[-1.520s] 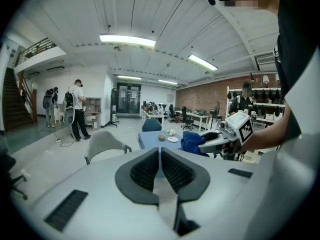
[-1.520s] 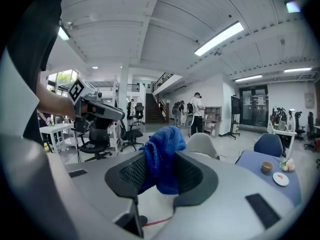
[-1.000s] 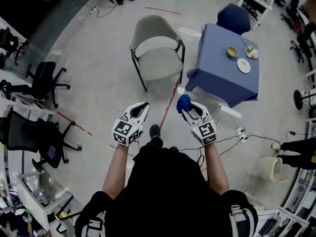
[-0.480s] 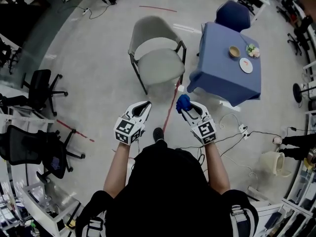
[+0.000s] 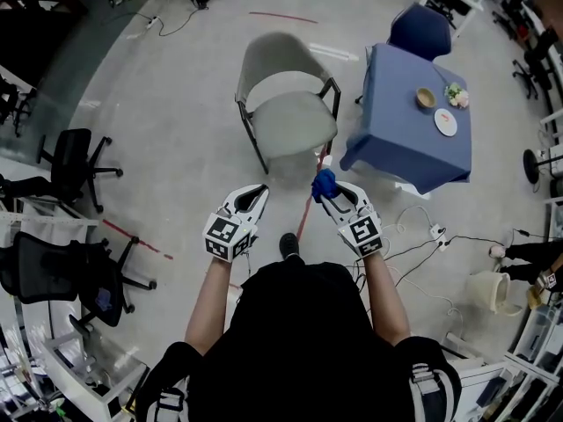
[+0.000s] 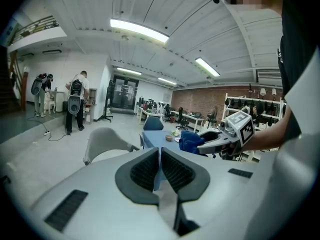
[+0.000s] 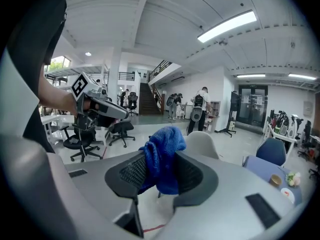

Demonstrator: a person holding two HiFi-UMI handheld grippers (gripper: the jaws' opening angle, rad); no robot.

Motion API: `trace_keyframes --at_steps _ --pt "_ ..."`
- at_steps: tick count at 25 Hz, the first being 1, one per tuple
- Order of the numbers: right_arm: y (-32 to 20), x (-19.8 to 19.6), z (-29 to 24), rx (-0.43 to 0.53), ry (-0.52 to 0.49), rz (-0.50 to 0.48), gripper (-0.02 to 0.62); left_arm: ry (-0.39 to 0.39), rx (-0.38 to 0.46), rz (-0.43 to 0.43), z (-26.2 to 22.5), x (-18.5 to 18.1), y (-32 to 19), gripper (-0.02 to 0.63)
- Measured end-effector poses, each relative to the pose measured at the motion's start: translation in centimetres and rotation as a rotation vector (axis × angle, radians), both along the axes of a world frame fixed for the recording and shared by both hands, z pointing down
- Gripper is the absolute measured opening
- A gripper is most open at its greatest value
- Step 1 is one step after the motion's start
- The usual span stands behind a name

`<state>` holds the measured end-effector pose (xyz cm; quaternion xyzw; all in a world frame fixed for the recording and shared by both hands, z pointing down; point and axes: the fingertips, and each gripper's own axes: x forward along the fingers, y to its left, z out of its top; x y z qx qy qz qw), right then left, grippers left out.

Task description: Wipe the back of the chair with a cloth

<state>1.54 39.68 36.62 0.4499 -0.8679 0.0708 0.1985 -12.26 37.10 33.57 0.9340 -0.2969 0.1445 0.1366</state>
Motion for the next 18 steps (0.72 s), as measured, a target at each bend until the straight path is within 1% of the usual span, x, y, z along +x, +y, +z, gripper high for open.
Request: trace_keyframes --at_steps 5,11,18 --pt "-0.9 -1.6 0.5 -0.011 0.014 -0.005 0.163 0.006 -0.005 -0.008 0.3 -1.7 -1.3 0.035" --pt "-1.6 -2.6 1.1 -0.020 0.031 -0.009 0.163 0.016 -0.007 -0.009 0.8 -2.8 -1.8 0.035" --pt "-2.9 -3.5 1.6 -0.028 0.054 -0.021 0.163 0.020 -0.015 -0.033 1.2 -4.7 -3.0 0.035"
